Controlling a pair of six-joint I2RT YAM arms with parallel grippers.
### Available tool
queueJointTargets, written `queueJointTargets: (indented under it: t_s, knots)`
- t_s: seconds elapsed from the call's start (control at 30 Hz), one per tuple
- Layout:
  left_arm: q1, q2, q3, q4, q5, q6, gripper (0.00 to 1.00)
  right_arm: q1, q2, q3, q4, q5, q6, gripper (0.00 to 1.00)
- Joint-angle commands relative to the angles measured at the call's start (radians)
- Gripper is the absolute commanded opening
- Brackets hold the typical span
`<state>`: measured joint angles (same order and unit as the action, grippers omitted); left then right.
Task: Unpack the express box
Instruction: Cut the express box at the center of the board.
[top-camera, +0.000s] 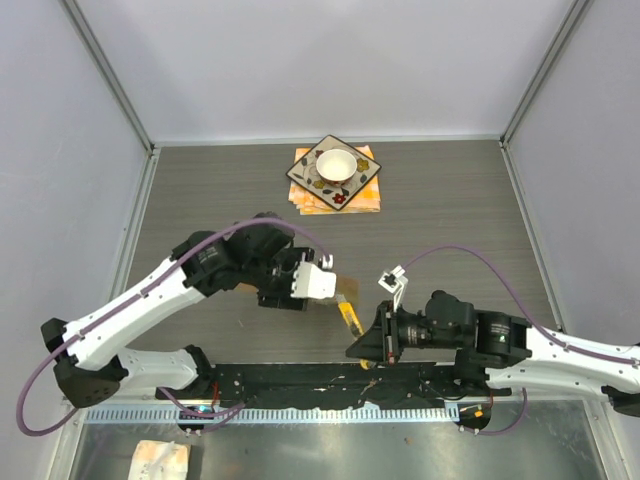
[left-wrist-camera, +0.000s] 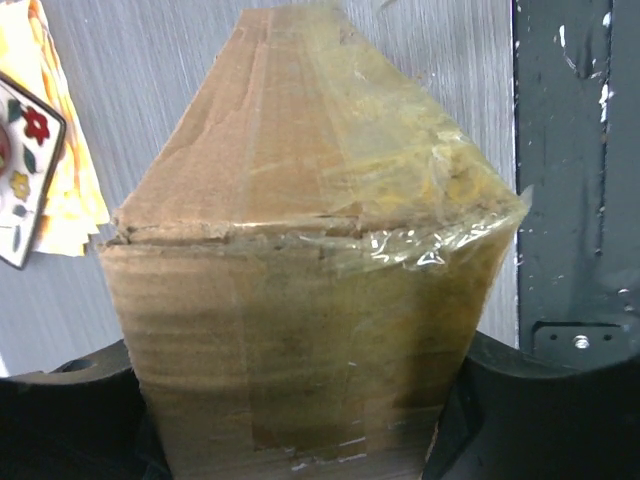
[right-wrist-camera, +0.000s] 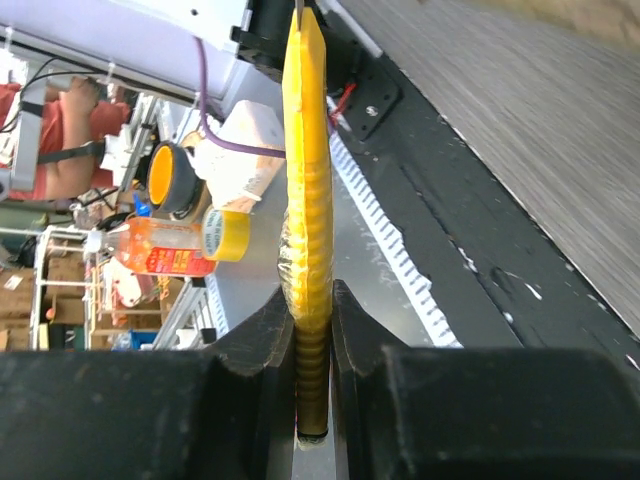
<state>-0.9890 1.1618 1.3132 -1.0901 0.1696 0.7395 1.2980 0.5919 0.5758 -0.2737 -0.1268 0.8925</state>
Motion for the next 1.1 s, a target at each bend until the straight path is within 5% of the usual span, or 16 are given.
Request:
queueJointTargets:
  t_s: [0.0, 0.37, 0.47, 0.53, 1.07]
  knots:
    - [0.093, 0.085, 0.162, -0.075, 0.096, -0.095, 0.22, -0.006, -0.066, 0.065, -0.199, 0.116, -0.026, 0.01]
    - [0.101, 0.298, 0.279, -0.296, -0.068, -0.134, 0.37, -0.005, 0.008, 0.125, -0.300, 0.216, -0.113, 0.01]
    - [0.101, 0.315, 0.273, -0.295, -0.068, -0.123, 0.83, -0.005, 0.032, 0.122, -0.283, 0.201, -0.119, 0.01]
    - [0.102, 0.315, 0.271, -0.257, -0.070, -0.121, 0.96, -0.006, 0.039, 0.122, -0.282, 0.193, -0.121, 0.01]
    - [0.108, 0.306, 0.513, -0.251, -0.024, -0.121, 1.00, -0.008, 0.066, 0.160, -0.311, 0.167, -0.158, 0.01]
